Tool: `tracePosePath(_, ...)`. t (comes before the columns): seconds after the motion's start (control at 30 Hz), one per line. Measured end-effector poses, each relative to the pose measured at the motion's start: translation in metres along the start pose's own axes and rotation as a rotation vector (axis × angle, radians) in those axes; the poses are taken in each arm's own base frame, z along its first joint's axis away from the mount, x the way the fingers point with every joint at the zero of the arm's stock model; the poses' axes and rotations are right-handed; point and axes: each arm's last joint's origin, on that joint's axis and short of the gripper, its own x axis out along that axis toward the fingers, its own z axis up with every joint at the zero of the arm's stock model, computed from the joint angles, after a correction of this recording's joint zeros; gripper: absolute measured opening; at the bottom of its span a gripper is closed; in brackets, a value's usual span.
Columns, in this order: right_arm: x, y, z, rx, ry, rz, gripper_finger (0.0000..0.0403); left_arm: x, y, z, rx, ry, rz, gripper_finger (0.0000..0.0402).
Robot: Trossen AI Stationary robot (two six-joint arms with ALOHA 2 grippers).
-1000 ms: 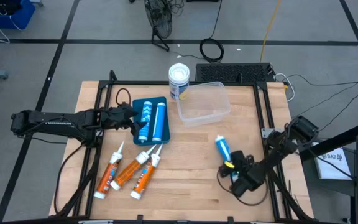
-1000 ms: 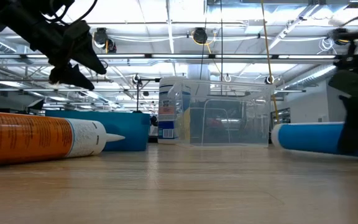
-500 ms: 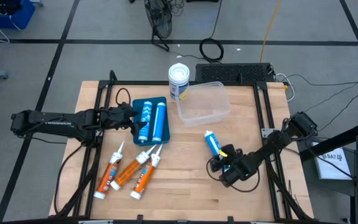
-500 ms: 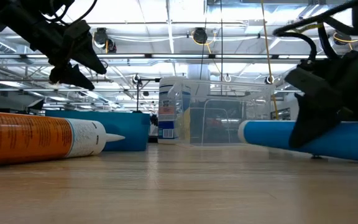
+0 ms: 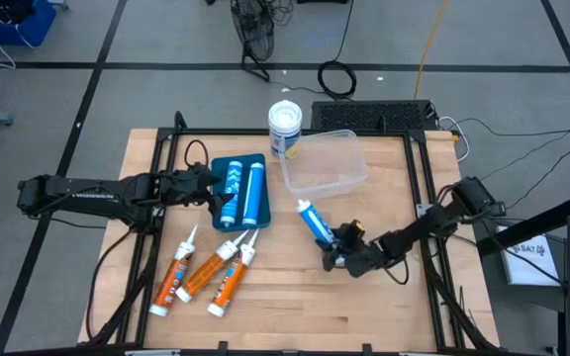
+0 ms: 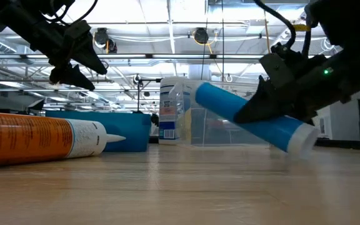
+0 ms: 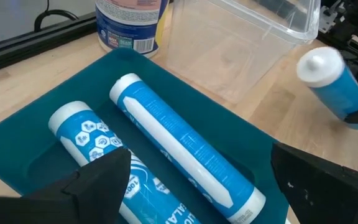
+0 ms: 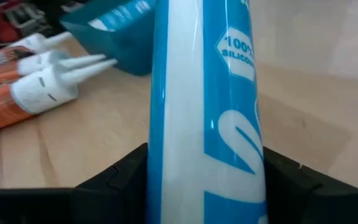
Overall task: Pick & place silicon tubes, Sealant and Lysol wipes
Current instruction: Put the blue caulk tube into the blue bin
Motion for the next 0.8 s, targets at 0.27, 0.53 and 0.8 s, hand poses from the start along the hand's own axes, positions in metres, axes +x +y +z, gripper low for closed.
tracePosePath(0.27, 0.025, -0.011, 0.001, -0.053, -0.075, -0.014, 0.0221, 0.000, 0.000, 0.000, 0.000, 0.000, 0.000, 0.0370)
tracePosePath(0.53, 0.039, -0.008, 0.008, -0.225, -0.099, 0.147, 0.0211, 0.000, 0.000, 0.000, 0.000, 0.000, 0.000, 0.0382)
tracePosePath(0.8, 0.042, -0.003, 0.018, -0.364, -0.116, 0.381, 0.0218, 0.000, 0.000, 0.000, 0.000, 0.000, 0.000, 0.0373)
